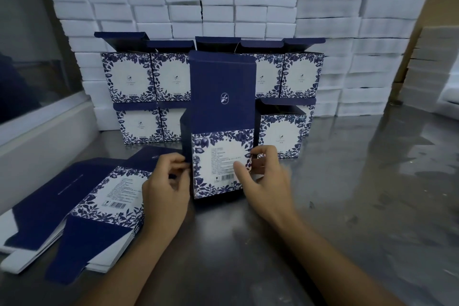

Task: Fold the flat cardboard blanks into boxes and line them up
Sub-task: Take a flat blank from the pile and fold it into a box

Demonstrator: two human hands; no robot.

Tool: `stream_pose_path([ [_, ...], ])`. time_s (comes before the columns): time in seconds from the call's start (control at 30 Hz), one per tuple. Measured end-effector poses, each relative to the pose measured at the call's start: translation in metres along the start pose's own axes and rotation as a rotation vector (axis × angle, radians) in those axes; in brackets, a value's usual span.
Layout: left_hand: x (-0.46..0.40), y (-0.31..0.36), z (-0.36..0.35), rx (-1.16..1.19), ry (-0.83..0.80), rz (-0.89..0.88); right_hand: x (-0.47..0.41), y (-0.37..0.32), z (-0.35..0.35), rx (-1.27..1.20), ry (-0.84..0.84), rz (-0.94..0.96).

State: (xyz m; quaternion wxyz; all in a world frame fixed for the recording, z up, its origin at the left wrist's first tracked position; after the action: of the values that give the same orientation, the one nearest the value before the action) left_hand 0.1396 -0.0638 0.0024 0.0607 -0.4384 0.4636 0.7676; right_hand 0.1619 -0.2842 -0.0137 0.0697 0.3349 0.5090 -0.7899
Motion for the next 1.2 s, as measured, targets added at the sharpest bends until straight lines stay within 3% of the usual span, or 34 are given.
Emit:
stream_pose_path([
  [0.13, -0.003, -0.006, 0.000, -0.017, 0.014, 0.010, 0.002, 0.004, -0.007, -0.077, -0.103, -0.077],
  [0.3, 0.001, -0.032, -0.012, 0.162, -0.145, 0.339, 0.008, 0.008, -0.020, -0.275, -0.251, -0.164],
  [0.43, 0.006, -0.026, -0.020, 0.244, -0.235, 0.356, 0.012, 0.006, -0.032, -0.352, -0.340, -0.174],
  [0.6, 0.009, -0.013, -0.026, 0.531, -0.306, 0.378, 0.011, 0.004, -0.031, -0.446, -0.317, -0.183],
  [0.73, 0.008, -0.007, -0.025, 0.507, -0.352, 0.325, 0.004, 0.011, -0.024, -0.426, -0.219, -0.240],
  [0.83, 0.009, -0.010, -0.024, 0.318, -0.349, 0.285, -0.002, 0.015, -0.014, -0.305, -0.124, -0.212],
  [1.03, 0.006, 0.014, -0.016, 0.002, -0.221, -0.155, -0.002, 0.022, -0.003, -0.300, 0.021, -0.303],
  [1.2, 0.006, 0.022, -0.012, -0.143, -0.224, -0.289, -0.006, 0.022, 0.005, -0.321, 0.059, -0.368],
])
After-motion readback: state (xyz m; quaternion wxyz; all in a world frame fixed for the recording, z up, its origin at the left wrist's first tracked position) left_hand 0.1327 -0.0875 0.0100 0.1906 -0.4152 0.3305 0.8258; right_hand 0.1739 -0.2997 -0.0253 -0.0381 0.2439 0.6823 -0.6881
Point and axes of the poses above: each hand's wrist, its own x-axis away from the middle knuckle, its own z-axis out of the back of the hand, y = z × x, the point moved 8 cm from there along -x, towards the middle knuckle, and after that the axes turned 5 degrees about y, right-handed, at the moved point
